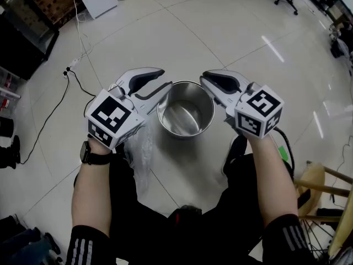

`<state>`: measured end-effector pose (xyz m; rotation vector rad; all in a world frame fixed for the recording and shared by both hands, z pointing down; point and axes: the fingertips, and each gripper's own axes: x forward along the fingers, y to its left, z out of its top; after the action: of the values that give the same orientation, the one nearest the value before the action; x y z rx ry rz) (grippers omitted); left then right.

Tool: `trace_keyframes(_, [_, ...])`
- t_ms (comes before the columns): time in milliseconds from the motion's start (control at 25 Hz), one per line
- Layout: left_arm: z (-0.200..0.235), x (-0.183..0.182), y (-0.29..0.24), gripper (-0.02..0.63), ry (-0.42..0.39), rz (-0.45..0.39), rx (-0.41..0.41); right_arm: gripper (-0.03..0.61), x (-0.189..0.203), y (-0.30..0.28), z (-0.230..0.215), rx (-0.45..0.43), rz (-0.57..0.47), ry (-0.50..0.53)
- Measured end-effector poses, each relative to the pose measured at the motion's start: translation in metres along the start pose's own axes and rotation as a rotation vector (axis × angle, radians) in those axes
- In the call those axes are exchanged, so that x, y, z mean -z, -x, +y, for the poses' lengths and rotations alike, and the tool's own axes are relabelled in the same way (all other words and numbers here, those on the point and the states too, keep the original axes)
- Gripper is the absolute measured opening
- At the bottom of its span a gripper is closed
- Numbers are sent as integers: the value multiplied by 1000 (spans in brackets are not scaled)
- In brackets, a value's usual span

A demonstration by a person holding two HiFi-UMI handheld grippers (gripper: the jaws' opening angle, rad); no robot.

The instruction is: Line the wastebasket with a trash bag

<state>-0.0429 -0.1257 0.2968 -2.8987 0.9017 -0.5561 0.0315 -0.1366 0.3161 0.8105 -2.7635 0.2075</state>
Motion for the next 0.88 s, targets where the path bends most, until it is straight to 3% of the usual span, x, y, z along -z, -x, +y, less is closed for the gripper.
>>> trace_keyframes(400, [3,5,11,115,-12,-12,-3,91,3,-9,5,-4,4,0])
trace_keyframes(880, [20,18,39,115,0,6,-43,150,13,-50,41,-90,11,-64])
